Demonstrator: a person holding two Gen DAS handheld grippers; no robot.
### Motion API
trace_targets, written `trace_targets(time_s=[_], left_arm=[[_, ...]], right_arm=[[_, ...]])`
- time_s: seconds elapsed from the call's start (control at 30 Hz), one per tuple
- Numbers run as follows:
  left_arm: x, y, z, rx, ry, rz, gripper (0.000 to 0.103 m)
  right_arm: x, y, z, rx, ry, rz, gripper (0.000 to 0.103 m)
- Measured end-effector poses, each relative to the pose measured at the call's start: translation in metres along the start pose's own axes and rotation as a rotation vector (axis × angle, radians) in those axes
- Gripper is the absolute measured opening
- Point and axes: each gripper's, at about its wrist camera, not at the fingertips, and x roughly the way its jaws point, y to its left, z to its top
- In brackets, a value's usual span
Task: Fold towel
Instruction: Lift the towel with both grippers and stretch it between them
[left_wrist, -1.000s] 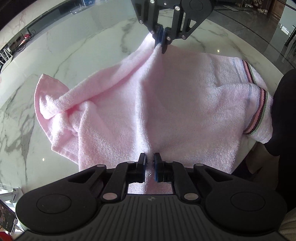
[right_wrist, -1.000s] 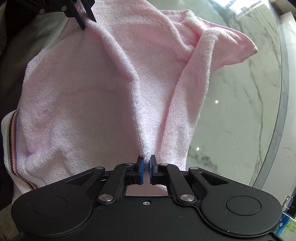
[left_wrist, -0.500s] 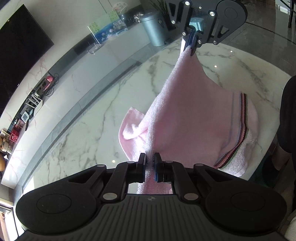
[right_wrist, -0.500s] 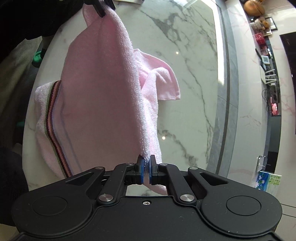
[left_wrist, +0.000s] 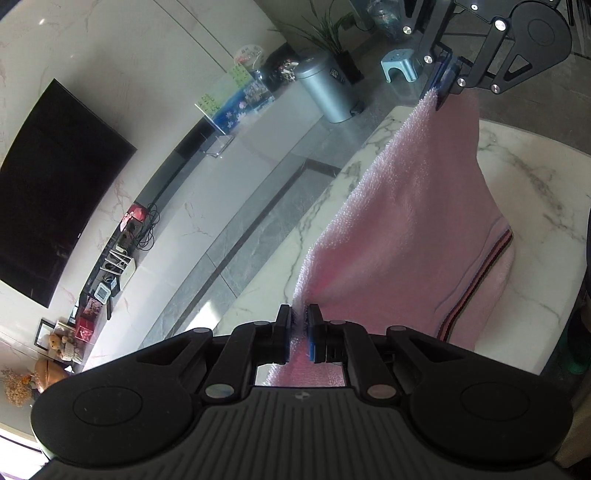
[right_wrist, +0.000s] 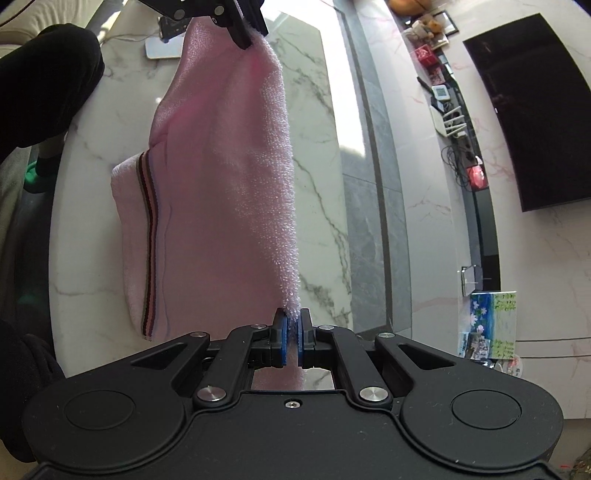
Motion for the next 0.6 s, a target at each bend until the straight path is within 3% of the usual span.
trace_targets(time_s=[0.43, 0.6], left_arm=[[0.054, 0.027, 0.064, 0.103, -0.076, 0.145, 0.008], [0.063, 0.039, 0.079, 0.1, -0.111, 0.16, 0.008]], right_arm=[[0.028, -0.067, 0.001, 0.198, 0.046, -0.248, 0.003], [0.031, -0.081, -0.003, 0.263, 0.042, -0.291, 0.003]])
